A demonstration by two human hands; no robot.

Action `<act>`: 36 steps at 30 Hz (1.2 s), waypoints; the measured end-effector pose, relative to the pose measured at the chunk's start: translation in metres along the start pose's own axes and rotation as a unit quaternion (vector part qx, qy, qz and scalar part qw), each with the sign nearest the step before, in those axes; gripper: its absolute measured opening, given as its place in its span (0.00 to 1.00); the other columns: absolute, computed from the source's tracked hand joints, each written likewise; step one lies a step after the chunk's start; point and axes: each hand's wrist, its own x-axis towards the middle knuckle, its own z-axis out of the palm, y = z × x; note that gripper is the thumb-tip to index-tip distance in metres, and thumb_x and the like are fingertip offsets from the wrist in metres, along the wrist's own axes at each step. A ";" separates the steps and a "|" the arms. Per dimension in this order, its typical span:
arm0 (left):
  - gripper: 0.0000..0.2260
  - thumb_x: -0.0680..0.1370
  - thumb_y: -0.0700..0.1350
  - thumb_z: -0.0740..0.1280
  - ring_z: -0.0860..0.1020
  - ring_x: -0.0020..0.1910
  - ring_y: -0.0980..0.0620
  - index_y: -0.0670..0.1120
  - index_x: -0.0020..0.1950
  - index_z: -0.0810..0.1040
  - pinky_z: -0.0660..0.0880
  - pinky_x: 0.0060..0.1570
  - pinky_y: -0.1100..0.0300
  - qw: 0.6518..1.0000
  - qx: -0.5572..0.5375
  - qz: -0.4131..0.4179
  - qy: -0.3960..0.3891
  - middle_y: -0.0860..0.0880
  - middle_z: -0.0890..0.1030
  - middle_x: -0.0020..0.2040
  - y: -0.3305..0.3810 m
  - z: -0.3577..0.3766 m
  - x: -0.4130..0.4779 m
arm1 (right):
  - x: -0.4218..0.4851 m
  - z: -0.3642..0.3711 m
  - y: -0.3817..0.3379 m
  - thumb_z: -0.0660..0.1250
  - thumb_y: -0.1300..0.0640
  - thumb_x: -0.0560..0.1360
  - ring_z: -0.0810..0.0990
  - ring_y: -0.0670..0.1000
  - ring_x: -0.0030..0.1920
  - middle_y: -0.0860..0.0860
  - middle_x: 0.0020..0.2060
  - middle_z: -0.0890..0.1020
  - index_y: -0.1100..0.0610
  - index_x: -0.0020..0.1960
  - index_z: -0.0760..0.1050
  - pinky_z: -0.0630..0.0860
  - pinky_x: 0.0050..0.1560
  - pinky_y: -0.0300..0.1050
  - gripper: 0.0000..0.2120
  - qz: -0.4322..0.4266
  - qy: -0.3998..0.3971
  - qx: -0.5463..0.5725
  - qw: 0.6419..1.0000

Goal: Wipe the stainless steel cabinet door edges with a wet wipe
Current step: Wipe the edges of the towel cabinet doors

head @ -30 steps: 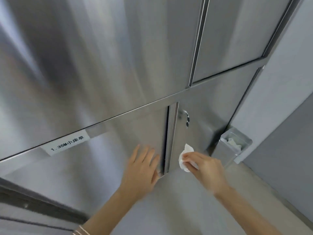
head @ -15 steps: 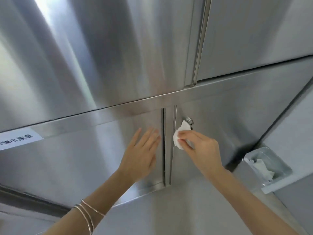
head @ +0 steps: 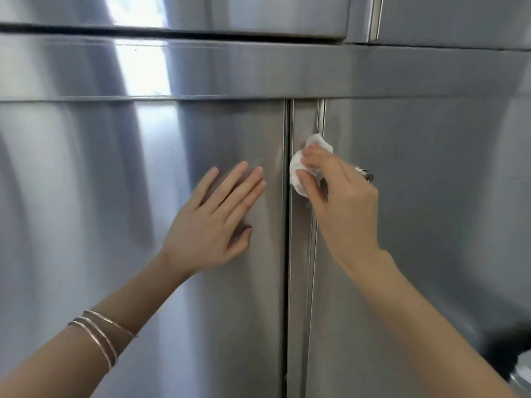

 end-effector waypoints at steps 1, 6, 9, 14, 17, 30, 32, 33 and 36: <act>0.31 0.77 0.51 0.59 0.57 0.77 0.45 0.42 0.78 0.59 0.55 0.75 0.44 1.000 0.004 0.001 0.013 0.45 0.59 0.78 0.000 0.002 0.000 | -0.003 0.002 0.002 0.69 0.65 0.73 0.80 0.51 0.49 0.54 0.51 0.83 0.63 0.50 0.80 0.70 0.48 0.35 0.06 -0.012 -0.001 -0.008 1.000; 0.31 0.77 0.52 0.59 0.57 0.78 0.46 0.41 0.77 0.60 0.56 0.74 0.43 0.999 0.016 0.002 0.034 0.45 0.59 0.78 0.001 0.006 -0.002 | -0.012 0.008 0.010 0.70 0.71 0.70 0.82 0.53 0.52 0.58 0.52 0.82 0.66 0.49 0.81 0.70 0.57 0.36 0.09 -0.060 0.032 -0.002 0.998; 0.31 0.75 0.52 0.60 0.59 0.77 0.46 0.42 0.76 0.63 0.58 0.73 0.44 0.999 0.002 -0.014 0.046 0.46 0.61 0.77 0.005 0.002 0.001 | -0.002 0.006 0.010 0.71 0.72 0.68 0.82 0.50 0.47 0.54 0.47 0.84 0.64 0.43 0.82 0.75 0.44 0.35 0.06 -0.083 0.018 -0.017 0.996; 0.28 0.75 0.51 0.60 0.62 0.76 0.45 0.40 0.72 0.70 0.60 0.72 0.43 0.996 -0.039 -0.052 0.064 0.45 0.67 0.75 0.017 -0.004 0.007 | 0.038 0.003 0.007 0.67 0.64 0.72 0.84 0.54 0.39 0.52 0.41 0.84 0.61 0.38 0.81 0.76 0.25 0.44 0.06 -0.128 0.039 -0.069 0.989; 0.28 0.76 0.52 0.58 0.60 0.76 0.42 0.42 0.74 0.69 0.59 0.72 0.40 0.997 -0.020 -0.041 0.056 0.42 0.65 0.75 0.020 0.000 0.007 | 0.041 0.007 0.003 0.67 0.66 0.71 0.84 0.53 0.45 0.52 0.42 0.85 0.61 0.38 0.81 0.75 0.29 0.40 0.05 -0.108 0.054 -0.048 0.992; 0.30 0.76 0.54 0.58 0.56 0.77 0.39 0.44 0.77 0.62 0.55 0.73 0.38 0.996 0.018 -0.005 0.082 0.40 0.60 0.77 0.015 0.023 0.004 | 0.054 0.008 0.008 0.68 0.64 0.70 0.84 0.53 0.39 0.51 0.42 0.85 0.61 0.41 0.83 0.77 0.28 0.47 0.04 -0.105 0.051 -0.052 0.992; 0.30 0.77 0.54 0.58 0.56 0.77 0.39 0.44 0.77 0.62 0.54 0.73 0.38 0.996 0.016 -0.006 0.089 0.40 0.59 0.77 0.015 0.025 0.003 | 0.050 0.011 0.007 0.69 0.64 0.70 0.84 0.51 0.40 0.51 0.42 0.85 0.62 0.42 0.83 0.77 0.28 0.45 0.04 -0.103 0.073 -0.047 0.991; 0.30 0.77 0.54 0.58 0.56 0.77 0.39 0.44 0.77 0.62 0.54 0.73 0.38 0.996 0.015 -0.006 0.091 0.40 0.59 0.78 0.015 0.025 0.003 | 0.045 0.012 0.007 0.69 0.65 0.70 0.84 0.51 0.40 0.51 0.43 0.85 0.62 0.42 0.83 0.78 0.29 0.43 0.04 -0.101 0.080 -0.042 0.991; 0.30 0.76 0.54 0.59 0.56 0.77 0.39 0.44 0.77 0.63 0.55 0.73 0.38 0.996 0.013 -0.007 0.093 0.40 0.60 0.77 0.015 0.024 0.004 | 0.033 0.008 0.006 0.70 0.65 0.70 0.84 0.51 0.38 0.50 0.43 0.85 0.62 0.42 0.83 0.77 0.28 0.43 0.03 -0.101 0.064 -0.050 0.992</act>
